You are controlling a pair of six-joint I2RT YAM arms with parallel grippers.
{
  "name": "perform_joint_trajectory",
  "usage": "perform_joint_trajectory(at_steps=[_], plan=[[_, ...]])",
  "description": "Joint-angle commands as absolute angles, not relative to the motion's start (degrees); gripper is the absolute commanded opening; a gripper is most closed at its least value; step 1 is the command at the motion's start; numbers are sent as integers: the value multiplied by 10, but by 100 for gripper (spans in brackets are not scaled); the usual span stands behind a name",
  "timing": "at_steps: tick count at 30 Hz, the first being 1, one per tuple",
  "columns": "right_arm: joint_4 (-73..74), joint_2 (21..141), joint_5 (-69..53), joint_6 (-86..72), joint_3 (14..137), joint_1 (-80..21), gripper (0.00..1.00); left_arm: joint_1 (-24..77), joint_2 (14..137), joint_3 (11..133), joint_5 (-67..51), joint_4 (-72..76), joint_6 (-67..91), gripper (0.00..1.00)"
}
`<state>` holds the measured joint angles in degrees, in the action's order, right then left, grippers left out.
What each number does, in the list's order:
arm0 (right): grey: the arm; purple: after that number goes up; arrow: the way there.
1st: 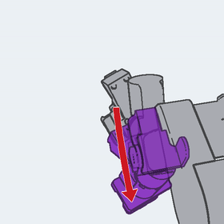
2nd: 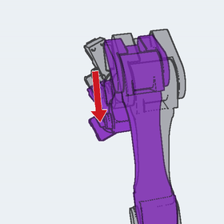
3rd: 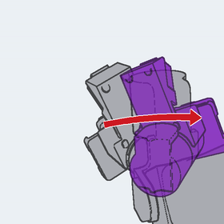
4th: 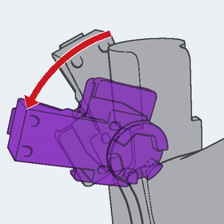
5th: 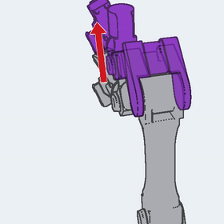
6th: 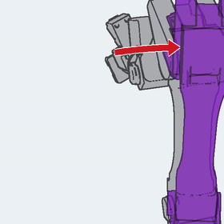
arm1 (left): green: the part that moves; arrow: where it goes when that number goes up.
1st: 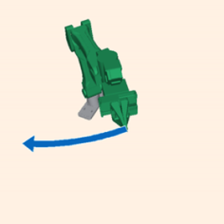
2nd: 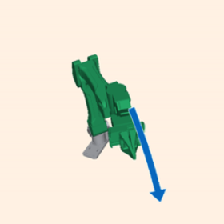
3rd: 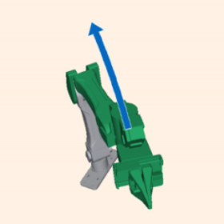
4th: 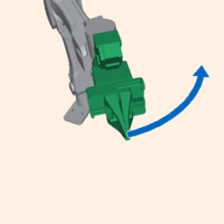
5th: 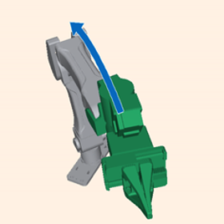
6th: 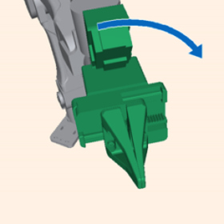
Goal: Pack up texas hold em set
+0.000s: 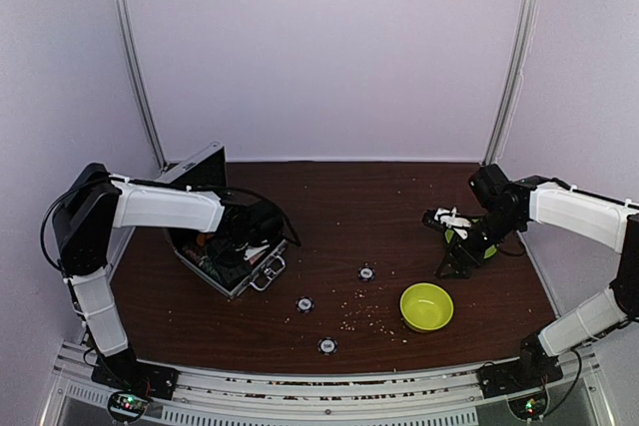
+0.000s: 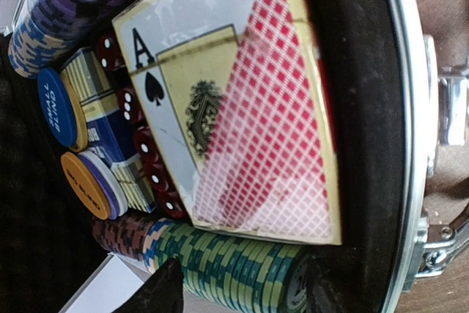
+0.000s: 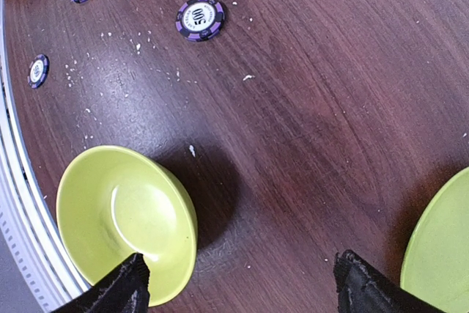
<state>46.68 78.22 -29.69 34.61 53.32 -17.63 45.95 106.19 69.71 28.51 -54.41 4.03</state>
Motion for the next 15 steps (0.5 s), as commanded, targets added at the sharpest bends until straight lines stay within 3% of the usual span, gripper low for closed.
perform_joint_trajectory(at_steps=[1,15], plan=[[472,786,-294,353,549,-176,88,442,1056,693,296,-538,38,58],[475,794,-294,353,551,-178,88,443,966,735,201,-555,29,57]])
